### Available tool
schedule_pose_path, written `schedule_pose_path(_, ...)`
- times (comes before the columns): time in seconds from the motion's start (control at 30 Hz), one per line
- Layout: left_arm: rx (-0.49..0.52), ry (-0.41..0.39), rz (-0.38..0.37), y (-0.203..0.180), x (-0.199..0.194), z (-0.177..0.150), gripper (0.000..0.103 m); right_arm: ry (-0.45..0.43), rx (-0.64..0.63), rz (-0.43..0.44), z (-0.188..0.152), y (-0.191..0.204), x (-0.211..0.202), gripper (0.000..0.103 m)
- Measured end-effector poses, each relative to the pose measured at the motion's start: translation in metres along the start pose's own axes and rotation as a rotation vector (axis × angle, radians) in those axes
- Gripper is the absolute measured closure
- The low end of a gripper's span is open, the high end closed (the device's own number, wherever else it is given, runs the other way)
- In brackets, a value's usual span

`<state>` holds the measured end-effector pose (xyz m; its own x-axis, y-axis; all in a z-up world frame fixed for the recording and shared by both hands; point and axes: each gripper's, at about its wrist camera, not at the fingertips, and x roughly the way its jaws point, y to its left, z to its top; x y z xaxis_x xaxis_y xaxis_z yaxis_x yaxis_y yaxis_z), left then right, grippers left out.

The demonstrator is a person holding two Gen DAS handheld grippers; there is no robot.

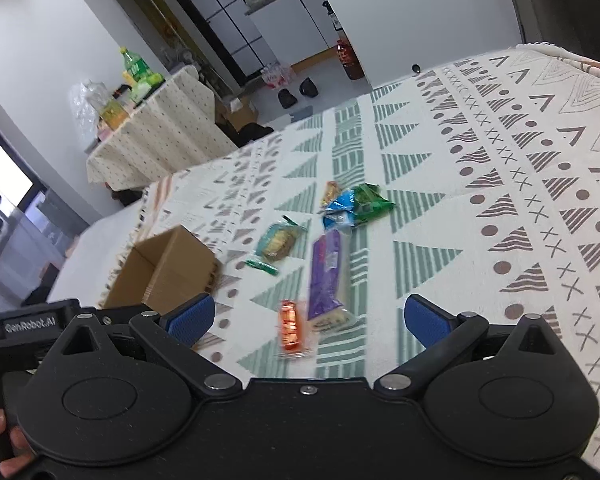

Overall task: Organize snacks
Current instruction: 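Withdraw both grippers from the box toward the remaining snacks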

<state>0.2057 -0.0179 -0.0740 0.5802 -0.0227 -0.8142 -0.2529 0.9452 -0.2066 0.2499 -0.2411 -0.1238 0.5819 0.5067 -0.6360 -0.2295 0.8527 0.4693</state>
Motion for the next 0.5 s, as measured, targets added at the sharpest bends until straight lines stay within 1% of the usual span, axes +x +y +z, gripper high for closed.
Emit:
schedule_pose_path(0.1, -0.006, -0.006, -0.001, -0.002, 0.010, -0.001, 0.005, 0.022, 0.037, 0.011, 0.001, -0.011, 0.011, 0.005)
schedule_pose_path(0.13, -0.001, -0.005, -0.002, -0.004, 0.013, -0.001, 0.008, 0.028, 0.047, 0.016, 0.001, -0.014, 0.014, 0.007)
schedule_pose_path(0.2, 0.010, -0.006, -0.006, -0.008, 0.020, -0.001, 0.011, 0.044, 0.063, 0.022, 0.001, -0.021, 0.023, 0.012)
schedule_pose_path(0.27, 0.013, -0.007, -0.013, -0.012, 0.028, -0.002, 0.016, 0.068, 0.081, 0.031, 0.002, -0.027, 0.033, 0.020)
schedule_pose_path(0.3, 0.012, -0.005, -0.015, -0.013, 0.033, -0.002, 0.018, 0.075, 0.094, 0.037, 0.002, -0.031, 0.037, 0.022)
schedule_pose_path(0.37, 0.001, 0.003, -0.023, -0.015, 0.043, -0.002, 0.029, 0.079, 0.117, 0.049, 0.002, -0.037, 0.041, 0.024)
schedule_pose_path(0.4, -0.009, 0.008, -0.028, -0.016, 0.049, -0.003, 0.031, 0.082, 0.124, 0.051, 0.002, -0.040, 0.043, 0.024)
schedule_pose_path(0.47, -0.028, 0.020, -0.037, -0.018, 0.060, -0.005, 0.040, 0.090, 0.138, 0.059, 0.002, -0.045, 0.047, 0.026)
schedule_pose_path(0.5, -0.032, 0.028, -0.040, -0.019, 0.065, -0.006, 0.042, 0.095, 0.143, 0.063, 0.002, -0.047, 0.048, 0.026)
